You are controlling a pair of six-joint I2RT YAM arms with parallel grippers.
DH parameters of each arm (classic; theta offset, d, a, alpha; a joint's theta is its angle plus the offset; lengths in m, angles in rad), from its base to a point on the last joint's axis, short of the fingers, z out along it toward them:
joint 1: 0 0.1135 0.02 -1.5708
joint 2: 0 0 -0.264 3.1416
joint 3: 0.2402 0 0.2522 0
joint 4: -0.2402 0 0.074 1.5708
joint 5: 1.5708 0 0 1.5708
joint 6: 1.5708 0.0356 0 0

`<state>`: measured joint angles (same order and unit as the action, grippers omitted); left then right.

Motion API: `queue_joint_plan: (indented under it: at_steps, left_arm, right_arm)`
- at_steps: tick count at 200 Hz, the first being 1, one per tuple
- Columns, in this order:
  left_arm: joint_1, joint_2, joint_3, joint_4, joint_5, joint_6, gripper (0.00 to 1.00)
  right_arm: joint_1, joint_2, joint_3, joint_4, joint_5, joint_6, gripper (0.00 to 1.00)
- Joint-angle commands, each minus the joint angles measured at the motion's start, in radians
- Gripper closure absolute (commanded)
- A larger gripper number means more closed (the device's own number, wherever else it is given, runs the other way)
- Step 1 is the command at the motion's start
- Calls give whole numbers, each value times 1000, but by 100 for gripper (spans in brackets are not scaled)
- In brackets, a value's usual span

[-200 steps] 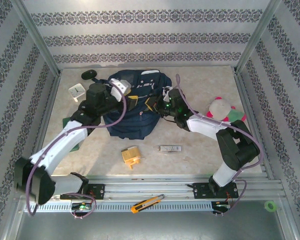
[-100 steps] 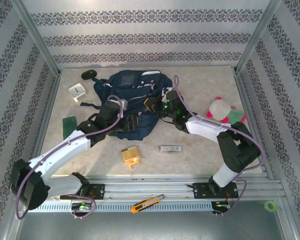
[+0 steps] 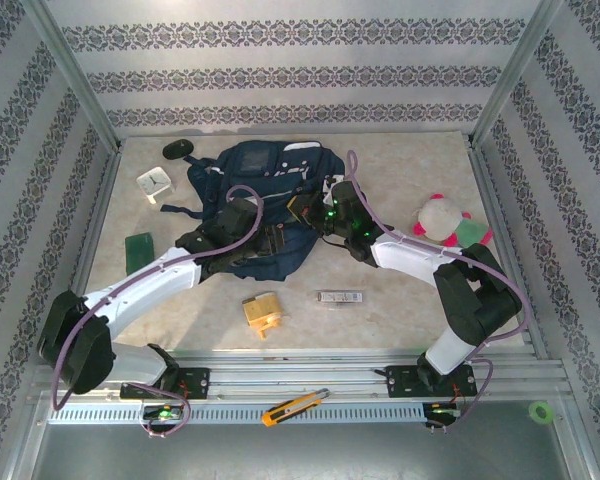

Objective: Pack books, pencil case, and school supplies into a backpack

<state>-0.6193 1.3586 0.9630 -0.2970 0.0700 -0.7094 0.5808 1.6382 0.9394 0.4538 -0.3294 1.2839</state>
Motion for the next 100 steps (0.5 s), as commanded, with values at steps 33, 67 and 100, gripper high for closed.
queue_joint_plan:
  at_steps: [33, 67, 100]
  left_arm:
    - [-22, 59, 42, 98, -14, -49, 61]
    - [-25, 74, 51, 102, -39, -52, 72]
    - [-25, 66, 52, 66, -77, -47, 88]
  right_arm:
    - [22, -15, 39, 77, 11, -21, 100]
    - [27, -8, 45, 76, 4, -21, 100]
    - [25, -18, 36, 74, 5, -25, 100]
